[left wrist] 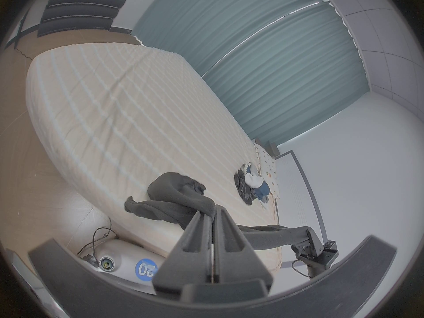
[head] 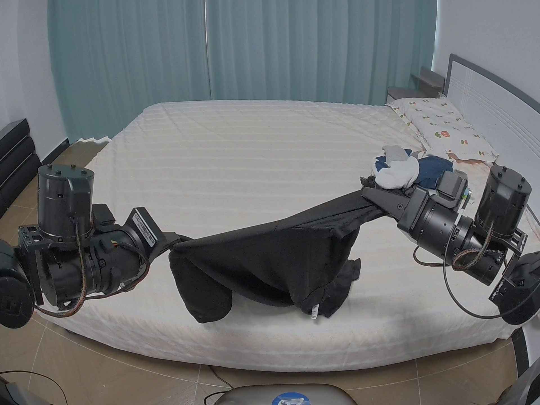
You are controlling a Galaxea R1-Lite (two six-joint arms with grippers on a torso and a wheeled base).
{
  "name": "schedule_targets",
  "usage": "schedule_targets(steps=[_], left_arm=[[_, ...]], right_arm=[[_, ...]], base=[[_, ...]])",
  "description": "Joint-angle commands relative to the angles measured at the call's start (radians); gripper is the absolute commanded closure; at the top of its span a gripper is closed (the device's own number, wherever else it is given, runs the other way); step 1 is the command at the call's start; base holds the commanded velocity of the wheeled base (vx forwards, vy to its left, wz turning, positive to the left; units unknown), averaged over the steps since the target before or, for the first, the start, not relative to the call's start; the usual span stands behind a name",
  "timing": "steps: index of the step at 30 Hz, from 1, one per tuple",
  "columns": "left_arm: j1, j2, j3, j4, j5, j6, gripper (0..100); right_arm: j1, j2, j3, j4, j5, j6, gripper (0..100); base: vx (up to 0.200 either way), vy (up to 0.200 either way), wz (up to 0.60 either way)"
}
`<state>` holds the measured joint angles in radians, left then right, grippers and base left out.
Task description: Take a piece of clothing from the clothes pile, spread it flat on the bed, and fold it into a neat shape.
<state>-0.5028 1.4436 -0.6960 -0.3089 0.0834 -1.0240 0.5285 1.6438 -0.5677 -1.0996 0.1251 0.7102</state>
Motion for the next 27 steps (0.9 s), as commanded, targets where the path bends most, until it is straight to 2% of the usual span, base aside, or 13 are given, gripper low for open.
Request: schedule_targets(steps=[1,8,10,16,20,27], left_arm=[[-0.045,-0.072,-0.005,0.037,-0.001,-0.001,100],[-0.056,-0.169,-0.082,0.068,0.002,-0.001,100],[-0.056,-0.181,-0.137,0.082,0.006,0.002,100],[-0.048,-0.167,-0.27,0.145,0.013,0.007,100],[-0.045,-0.124,-0.318,0.149,0.018,0.007,100],[-0.037,-0.046,-0.335,0.151,0.019,0.007,100]], right_arm=[[0.005,-0.119,0.054,0.001,0.002,0.0,100],[0.016,-0.322,0.037,0.015,0.005,0.0,100],[0.015,-0.38,-0.029,0.038,0.019,-0.002,100],[-0.018,-0.457,-0.259,0.262,0.044,0.0,100],[-0.053,-0.437,-0.38,0.376,0.056,0.0,100],[-0.105,-0.311,-0.528,0.42,0.054,0.0,100]], base=[[-0.2,0.0,0.0],[-0.2,0.0,0.0],[0.0,0.0,0.0],[0.0,0.0,0.0],[0.0,0.0,0.0],[0.0,0.0,0.0]])
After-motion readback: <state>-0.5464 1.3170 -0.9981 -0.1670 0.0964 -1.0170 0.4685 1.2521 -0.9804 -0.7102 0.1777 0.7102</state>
